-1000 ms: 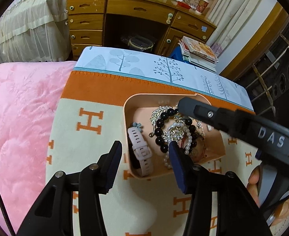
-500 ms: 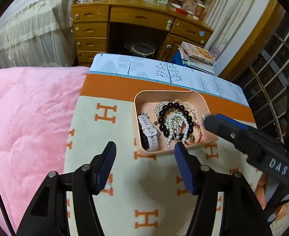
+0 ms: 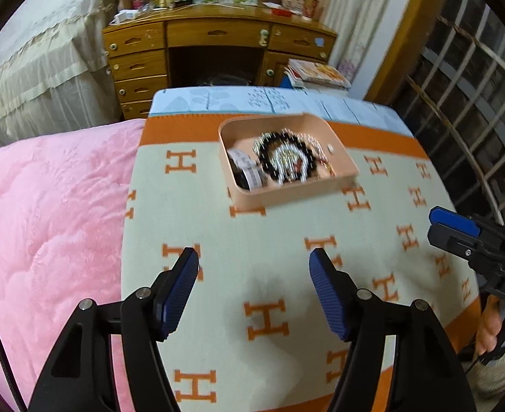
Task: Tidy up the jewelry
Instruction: 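Move both tools toward the two rings on the blanket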
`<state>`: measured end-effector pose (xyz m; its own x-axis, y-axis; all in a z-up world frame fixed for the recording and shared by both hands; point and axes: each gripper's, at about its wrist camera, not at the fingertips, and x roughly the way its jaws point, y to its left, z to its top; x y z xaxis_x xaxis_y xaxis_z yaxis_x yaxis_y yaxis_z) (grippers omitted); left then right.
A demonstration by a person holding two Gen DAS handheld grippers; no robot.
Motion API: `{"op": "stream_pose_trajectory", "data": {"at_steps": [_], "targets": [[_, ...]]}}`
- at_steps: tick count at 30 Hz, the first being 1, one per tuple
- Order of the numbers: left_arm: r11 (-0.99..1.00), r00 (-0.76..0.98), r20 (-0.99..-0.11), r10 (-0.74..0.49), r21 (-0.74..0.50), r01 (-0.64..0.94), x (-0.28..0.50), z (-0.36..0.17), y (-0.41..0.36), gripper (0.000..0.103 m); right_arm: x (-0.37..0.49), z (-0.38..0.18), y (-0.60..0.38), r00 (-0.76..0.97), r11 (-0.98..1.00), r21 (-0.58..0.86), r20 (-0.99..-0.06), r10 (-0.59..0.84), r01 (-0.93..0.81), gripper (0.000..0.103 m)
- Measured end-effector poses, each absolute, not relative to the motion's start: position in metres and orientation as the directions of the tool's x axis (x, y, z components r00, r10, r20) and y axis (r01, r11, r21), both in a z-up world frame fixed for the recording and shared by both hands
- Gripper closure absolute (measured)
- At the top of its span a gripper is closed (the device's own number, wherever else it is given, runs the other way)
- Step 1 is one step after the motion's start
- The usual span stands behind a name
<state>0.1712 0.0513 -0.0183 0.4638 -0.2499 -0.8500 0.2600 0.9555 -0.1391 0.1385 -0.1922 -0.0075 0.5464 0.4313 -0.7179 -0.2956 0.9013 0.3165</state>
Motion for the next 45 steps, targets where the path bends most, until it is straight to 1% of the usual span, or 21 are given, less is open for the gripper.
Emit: {"op": "stream_pose_trajectory", "data": {"at_steps": [2,4,8,11,12,17,18,19,20,23,25,29,33,36,40,42,43,44,45], "targets": [[0.951,0.462,-0.855,-0.235,-0.104,0.291,0.165,-0.027,0.049,0.037,0.128,-0.020,-0.187,0.544,0.908,0.282,-0.730,0.414,-0.311,0.063],[0.947,0.461,-0.860,-0.219,-0.073,0.314,0.164,-0.037,0.050,0.037,0.117,-0.035,-0.178,0.541,0.909,0.209,-0.747,0.387,-0.361,0.063],[0.941,0.471,-0.860,-0.197,-0.031,0.337,0.165,-0.059,0.064,0.037,0.103,-0.071,-0.159,0.534,0.868,0.007,-0.786,0.312,-0.496,0.064],[0.934,0.467,-0.859,-0.211,-0.036,0.355,0.169,-0.073,0.075,0.038,0.097,-0.091,-0.153,0.529,0.817,-0.083,-0.798,0.288,-0.571,0.064],[0.931,0.461,-0.859,-0.223,-0.048,0.361,0.171,-0.079,0.079,0.037,0.098,-0.098,-0.152,0.520,0.803,-0.094,-0.805,0.287,-0.588,0.064],[0.924,0.443,-0.858,-0.261,-0.088,0.373,0.183,-0.093,0.090,0.038,0.112,-0.120,-0.154,0.432,0.748,-0.041,-0.836,0.337,-0.662,0.064],[0.922,0.440,-0.859,-0.263,-0.090,0.377,0.185,-0.096,0.092,0.038,0.112,-0.122,-0.152,0.422,0.739,-0.040,-0.841,0.338,-0.672,0.065],[0.920,0.439,-0.859,-0.263,-0.087,0.381,0.185,-0.098,0.092,0.038,0.113,-0.123,-0.154,0.418,0.729,-0.029,-0.835,0.358,-0.683,0.066],[0.919,0.440,-0.859,-0.261,-0.080,0.387,0.185,-0.099,0.092,0.038,0.116,-0.123,-0.155,0.402,0.719,-0.011,-0.835,0.376,-0.695,0.068],[0.908,0.445,-0.861,-0.248,-0.047,0.416,0.186,-0.103,0.091,0.038,0.121,-0.122,-0.153,0.393,0.697,-0.014,-0.834,0.387,-0.716,0.074],[0.904,0.446,-0.862,-0.240,-0.031,0.427,0.186,-0.106,0.091,0.038,0.123,-0.122,-0.151,0.385,0.685,-0.013,-0.834,0.394,-0.728,0.075],[0.900,0.445,-0.868,-0.221,-0.005,0.437,0.189,-0.110,0.088,0.038,0.126,-0.122,-0.146,0.381,0.666,-0.025,-0.836,0.394,-0.745,0.078],[0.899,0.441,-0.872,-0.211,0.004,0.437,0.195,-0.116,0.087,0.038,0.122,-0.122,-0.143,0.387,0.657,-0.038,-0.834,0.394,-0.753,0.088],[0.901,0.443,-0.872,-0.208,0.006,0.434,0.198,-0.118,0.087,0.038,0.116,-0.122,-0.141,0.419,0.671,-0.065,-0.824,0.381,-0.739,0.088],[0.903,0.441,-0.871,-0.215,-0.004,0.430,0.203,-0.119,0.088,0.039,0.110,-0.122,-0.145,0.452,0.713,-0.057,-0.808,0.378,-0.698,0.089],[0.900,0.437,-0.874,-0.212,0.000,0.436,0.205,-0.121,0.086,0.043,0.108,-0.122,-0.147,0.466,0.737,-0.047,-0.801,0.375,-0.675,0.089],[0.898,0.431,-0.877,-0.212,-0.001,0.440,0.205,-0.123,0.085,0.050,0.107,-0.122,-0.147,0.472,0.744,-0.044,-0.798,0.375,-0.666,0.089],[0.896,0.423,-0.881,-0.212,-0.002,0.444,0.207,-0.125,0.084,0.055,0.106,-0.122,-0.148,0.477,0.751,-0.042,-0.795,0.375,-0.659,0.088],[0.895,0.417,-0.885,-0.209,-0.001,0.447,0.208,-0.127,0.083,0.055,0.104,-0.122,-0.148,0.482,0.756,-0.038,-0.792,0.376,-0.653,0.088]]}}
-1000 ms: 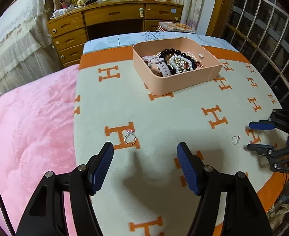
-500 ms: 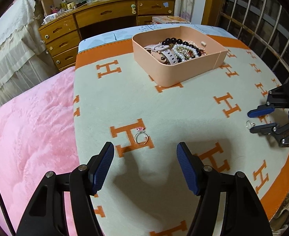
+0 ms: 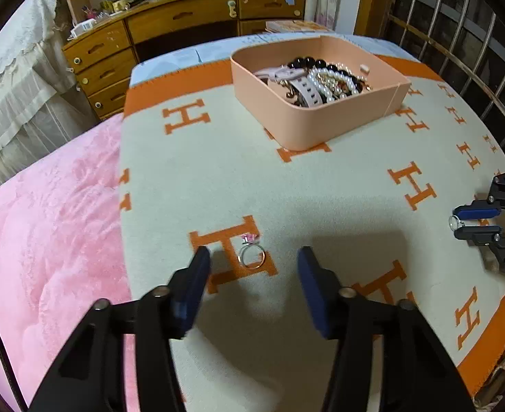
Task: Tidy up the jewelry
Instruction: 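Move both tools toward the two rings on the blanket, then grasp the red-stone ring with the right tool while the left tool grasps the other ring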
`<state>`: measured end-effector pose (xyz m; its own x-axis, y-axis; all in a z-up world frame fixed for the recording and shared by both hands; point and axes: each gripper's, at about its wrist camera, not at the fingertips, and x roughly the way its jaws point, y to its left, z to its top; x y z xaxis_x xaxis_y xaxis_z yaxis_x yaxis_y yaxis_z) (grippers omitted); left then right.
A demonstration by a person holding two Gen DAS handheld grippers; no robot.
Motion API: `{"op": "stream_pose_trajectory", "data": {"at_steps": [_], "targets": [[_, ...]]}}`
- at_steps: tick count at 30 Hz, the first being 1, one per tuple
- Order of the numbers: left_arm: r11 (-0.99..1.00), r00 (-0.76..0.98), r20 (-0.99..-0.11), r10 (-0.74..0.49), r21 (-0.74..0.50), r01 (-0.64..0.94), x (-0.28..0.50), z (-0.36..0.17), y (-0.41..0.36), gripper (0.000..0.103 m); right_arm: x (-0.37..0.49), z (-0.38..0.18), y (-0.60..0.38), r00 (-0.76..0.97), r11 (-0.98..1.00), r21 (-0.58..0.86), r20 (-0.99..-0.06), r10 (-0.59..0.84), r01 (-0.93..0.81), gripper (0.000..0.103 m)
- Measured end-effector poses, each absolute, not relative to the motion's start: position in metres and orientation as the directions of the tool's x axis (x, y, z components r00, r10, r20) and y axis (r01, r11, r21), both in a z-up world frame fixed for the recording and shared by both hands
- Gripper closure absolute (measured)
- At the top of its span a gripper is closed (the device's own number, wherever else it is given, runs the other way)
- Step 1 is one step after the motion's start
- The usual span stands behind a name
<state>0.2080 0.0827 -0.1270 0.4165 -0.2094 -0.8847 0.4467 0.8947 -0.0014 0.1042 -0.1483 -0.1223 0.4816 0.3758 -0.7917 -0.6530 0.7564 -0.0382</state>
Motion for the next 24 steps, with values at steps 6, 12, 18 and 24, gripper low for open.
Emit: {"op": "stream_pose_trajectory", "data": {"at_steps": [6,12,18,24], "targets": [[0.886,0.421,-0.883,-0.205,0.015,0.463,0.213,-0.129,0.072,0.066,0.106,-0.122,-0.152,0.480,0.776,0.001,-0.786,0.390,-0.630,0.088],[0.895,0.426,-0.890,-0.163,0.049,0.444,0.209,-0.128,0.063,0.083,0.107,-0.123,-0.153,0.476,0.782,0.020,-0.784,0.399,-0.623,0.088],[0.911,0.424,-0.891,-0.163,0.030,0.412,0.206,-0.128,0.064,0.090,0.108,-0.123,-0.155,0.471,0.789,0.045,-0.781,0.410,-0.613,0.088],[0.917,0.432,-0.891,-0.137,0.050,0.395,0.201,-0.125,0.059,0.096,0.106,-0.120,-0.149,0.469,0.782,0.041,-0.780,0.414,-0.622,0.088]]}}
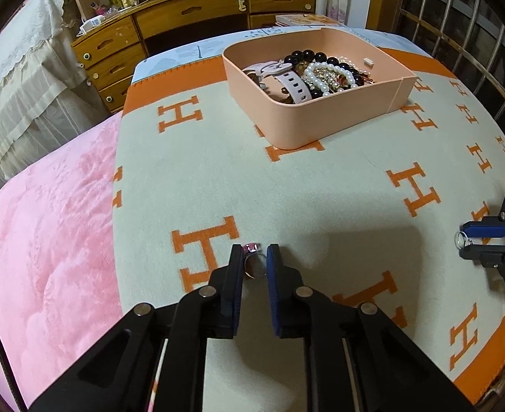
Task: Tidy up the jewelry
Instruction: 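Grasp the red-stone ring with the right tool while the left tool grasps the other ring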
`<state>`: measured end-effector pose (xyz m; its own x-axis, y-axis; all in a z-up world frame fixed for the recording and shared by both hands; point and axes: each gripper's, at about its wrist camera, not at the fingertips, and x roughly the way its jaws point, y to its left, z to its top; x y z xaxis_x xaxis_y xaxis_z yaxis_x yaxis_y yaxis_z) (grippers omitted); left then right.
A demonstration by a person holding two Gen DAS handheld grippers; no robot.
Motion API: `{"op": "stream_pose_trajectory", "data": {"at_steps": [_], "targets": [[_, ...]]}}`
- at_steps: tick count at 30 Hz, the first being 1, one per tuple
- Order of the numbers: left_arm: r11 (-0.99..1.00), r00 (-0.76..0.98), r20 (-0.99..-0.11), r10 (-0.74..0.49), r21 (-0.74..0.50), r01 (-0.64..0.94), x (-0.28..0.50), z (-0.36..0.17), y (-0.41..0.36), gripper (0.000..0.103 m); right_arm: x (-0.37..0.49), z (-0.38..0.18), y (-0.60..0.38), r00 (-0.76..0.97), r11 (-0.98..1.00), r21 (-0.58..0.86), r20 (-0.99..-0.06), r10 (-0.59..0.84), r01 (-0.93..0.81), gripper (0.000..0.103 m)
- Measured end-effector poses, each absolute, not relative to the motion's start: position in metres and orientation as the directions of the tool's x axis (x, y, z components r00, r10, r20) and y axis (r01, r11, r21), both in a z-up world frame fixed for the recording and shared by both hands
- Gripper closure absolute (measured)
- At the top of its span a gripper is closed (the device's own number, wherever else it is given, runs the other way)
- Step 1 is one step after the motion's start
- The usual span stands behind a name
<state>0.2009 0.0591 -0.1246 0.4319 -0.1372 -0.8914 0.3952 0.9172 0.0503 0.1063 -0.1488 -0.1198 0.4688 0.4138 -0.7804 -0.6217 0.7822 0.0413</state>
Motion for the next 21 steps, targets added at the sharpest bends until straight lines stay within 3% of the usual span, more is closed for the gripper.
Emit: {"op": "stream_pose_trajectory", "data": {"at_steps": [9,13,21], "targets": [[0.913,0.465,-0.863,-0.198,0.011,0.408,0.192,-0.087,0.054,0.098,0.119,-0.082,-0.144,0.503,0.788,0.093,-0.723,0.474,-0.609,0.088],[0.936,0.433,-0.873,-0.224,-0.069,0.344,0.203,-0.081,0.068,0.090,0.118,-0.072,-0.138,0.517,0.781,0.095,-0.700,0.493,-0.617,0.088],[0.946,0.380,-0.880,-0.286,-0.198,0.256,0.216,-0.091,0.084,0.090,0.115,-0.071,-0.135,0.518,0.776,0.095,-0.693,0.501,-0.623,0.088]]}}
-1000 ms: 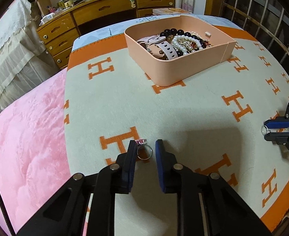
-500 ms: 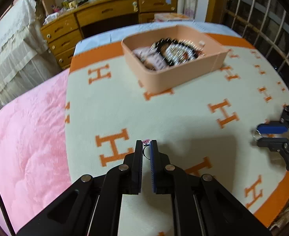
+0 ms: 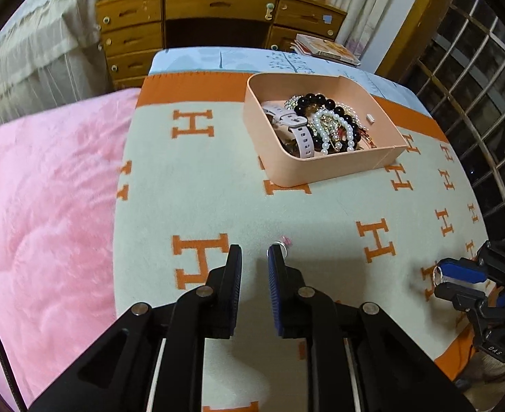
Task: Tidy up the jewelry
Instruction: 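Grasp the red-stone ring with the right tool while the left tool grasps the other ring, then carry both rings into the pink box and open both tools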
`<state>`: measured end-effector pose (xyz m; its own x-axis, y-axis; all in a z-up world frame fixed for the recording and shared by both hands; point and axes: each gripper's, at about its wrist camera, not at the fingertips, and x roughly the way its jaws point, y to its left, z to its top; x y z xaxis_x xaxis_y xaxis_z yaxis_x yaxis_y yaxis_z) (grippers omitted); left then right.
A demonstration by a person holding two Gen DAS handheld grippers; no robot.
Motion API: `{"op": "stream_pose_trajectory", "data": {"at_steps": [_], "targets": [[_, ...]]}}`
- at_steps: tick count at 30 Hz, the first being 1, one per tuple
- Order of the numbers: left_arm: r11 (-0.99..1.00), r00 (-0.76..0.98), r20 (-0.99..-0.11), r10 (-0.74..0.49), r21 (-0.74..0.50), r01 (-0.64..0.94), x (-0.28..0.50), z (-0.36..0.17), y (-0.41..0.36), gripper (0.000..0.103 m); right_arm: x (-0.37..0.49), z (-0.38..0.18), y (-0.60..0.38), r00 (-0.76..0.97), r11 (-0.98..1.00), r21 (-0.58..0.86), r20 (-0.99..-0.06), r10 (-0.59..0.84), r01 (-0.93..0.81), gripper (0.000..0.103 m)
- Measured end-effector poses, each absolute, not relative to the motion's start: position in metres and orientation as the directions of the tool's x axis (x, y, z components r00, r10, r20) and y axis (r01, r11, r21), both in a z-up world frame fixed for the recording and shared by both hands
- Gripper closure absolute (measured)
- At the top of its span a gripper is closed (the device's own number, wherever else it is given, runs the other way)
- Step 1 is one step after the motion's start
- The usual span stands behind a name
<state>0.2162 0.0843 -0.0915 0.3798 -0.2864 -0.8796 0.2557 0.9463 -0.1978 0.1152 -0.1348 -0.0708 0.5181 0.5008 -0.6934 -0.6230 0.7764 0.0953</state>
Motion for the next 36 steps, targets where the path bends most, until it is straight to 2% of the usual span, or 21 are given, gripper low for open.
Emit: {"op": "stream_pose_trajectory", "data": {"at_steps": [1,3,4,5,10,12,17,18,19,22,29,31,36], "targets": [[0.943,0.370,-0.880,-0.298,-0.210,0.259,0.216,-0.093,0.083,0.088,0.115,-0.071,-0.136,0.519,0.778,0.098,-0.692,0.502,-0.621,0.088],[0.936,0.353,-0.881,-0.316,-0.228,0.268,0.217,-0.097,0.079,0.071,0.115,-0.071,-0.137,0.517,0.779,0.103,-0.693,0.503,-0.619,0.088],[0.934,0.352,-0.881,-0.317,-0.226,0.276,0.216,-0.098,0.076,0.055,0.116,-0.071,-0.138,0.516,0.780,0.105,-0.694,0.502,-0.617,0.088],[0.933,0.362,-0.878,-0.313,-0.214,0.288,0.215,-0.098,0.073,0.048,0.116,-0.072,-0.138,0.514,0.780,0.106,-0.696,0.501,-0.617,0.088],[0.898,0.414,-0.866,-0.280,-0.084,0.432,0.213,-0.106,0.048,0.048,0.116,-0.076,-0.140,0.505,0.782,0.114,-0.704,0.499,-0.613,0.088],[0.879,0.412,-0.869,-0.275,-0.054,0.473,0.214,-0.113,0.041,0.050,0.115,-0.076,-0.141,0.504,0.783,0.116,-0.705,0.498,-0.612,0.088],[0.860,0.388,-0.887,-0.250,-0.019,0.510,0.222,-0.127,0.035,0.073,0.115,-0.078,-0.144,0.500,0.785,0.121,-0.710,0.496,-0.607,0.088],[0.857,0.387,-0.886,-0.255,-0.022,0.515,0.222,-0.128,0.036,0.073,0.116,-0.079,-0.144,0.497,0.786,0.124,-0.712,0.496,-0.606,0.088],[0.854,0.389,-0.883,-0.262,-0.024,0.520,0.222,-0.128,0.036,0.078,0.116,-0.080,-0.144,0.496,0.787,0.126,-0.713,0.496,-0.605,0.088],[0.851,0.389,-0.883,-0.263,-0.023,0.524,0.222,-0.129,0.037,0.086,0.119,-0.083,-0.144,0.489,0.787,0.136,-0.717,0.498,-0.602,0.088],[0.859,0.401,-0.886,-0.235,0.004,0.511,0.216,-0.128,0.035,0.090,0.122,-0.083,-0.140,0.484,0.787,0.151,-0.714,0.505,-0.598,0.088],[0.862,0.395,-0.891,-0.223,0.008,0.506,0.215,-0.125,0.034,0.098,0.123,-0.080,-0.139,0.486,0.787,0.151,-0.712,0.506,-0.598,0.088],[0.869,0.411,-0.879,-0.243,-0.009,0.495,0.211,-0.092,0.031,0.098,0.133,-0.063,-0.134,0.508,0.788,0.142,-0.693,0.511,-0.598,0.088]]}}
